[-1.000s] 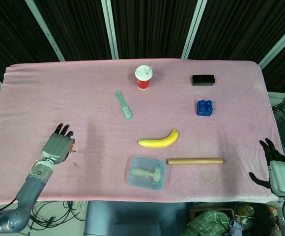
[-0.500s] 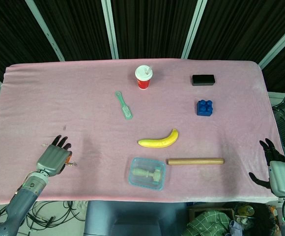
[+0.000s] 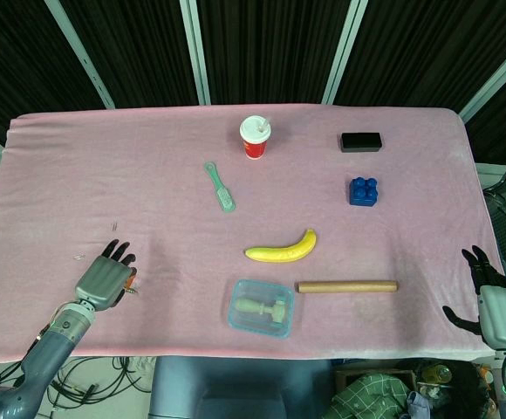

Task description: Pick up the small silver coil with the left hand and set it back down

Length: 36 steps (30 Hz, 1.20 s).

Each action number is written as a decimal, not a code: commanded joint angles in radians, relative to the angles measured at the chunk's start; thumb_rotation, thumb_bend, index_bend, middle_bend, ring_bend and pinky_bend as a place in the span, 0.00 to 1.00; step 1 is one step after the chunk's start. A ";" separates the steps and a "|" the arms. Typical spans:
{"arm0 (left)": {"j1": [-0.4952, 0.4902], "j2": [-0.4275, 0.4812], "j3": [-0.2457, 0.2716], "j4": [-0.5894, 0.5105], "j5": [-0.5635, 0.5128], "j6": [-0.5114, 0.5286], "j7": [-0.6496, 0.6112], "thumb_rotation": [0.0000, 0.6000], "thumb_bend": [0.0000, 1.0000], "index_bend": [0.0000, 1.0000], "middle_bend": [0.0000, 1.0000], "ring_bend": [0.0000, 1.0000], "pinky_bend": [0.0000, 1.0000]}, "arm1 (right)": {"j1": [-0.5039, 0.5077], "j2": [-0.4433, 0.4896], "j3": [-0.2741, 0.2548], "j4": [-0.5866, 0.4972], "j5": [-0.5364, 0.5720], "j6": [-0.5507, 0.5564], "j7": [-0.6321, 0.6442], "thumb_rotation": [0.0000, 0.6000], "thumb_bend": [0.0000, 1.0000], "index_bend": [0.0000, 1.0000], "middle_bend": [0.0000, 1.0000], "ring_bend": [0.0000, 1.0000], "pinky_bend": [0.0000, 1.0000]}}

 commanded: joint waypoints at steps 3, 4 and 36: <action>0.012 0.034 -0.001 -0.036 0.025 0.025 -0.006 1.00 0.41 0.58 0.23 0.00 0.00 | 0.000 0.000 0.000 0.000 0.001 -0.002 0.001 1.00 0.11 0.00 0.00 0.16 0.23; 0.015 0.044 0.000 -0.046 0.027 0.029 -0.007 1.00 0.41 0.58 0.23 0.00 0.00 | 0.000 0.000 0.000 0.000 0.001 -0.002 0.001 1.00 0.11 0.00 0.00 0.16 0.23; 0.156 0.151 0.043 0.172 0.181 -0.066 -0.369 1.00 0.41 0.58 0.22 0.00 0.00 | 0.000 -0.001 -0.002 -0.005 0.007 -0.005 -0.015 1.00 0.11 0.00 0.00 0.16 0.23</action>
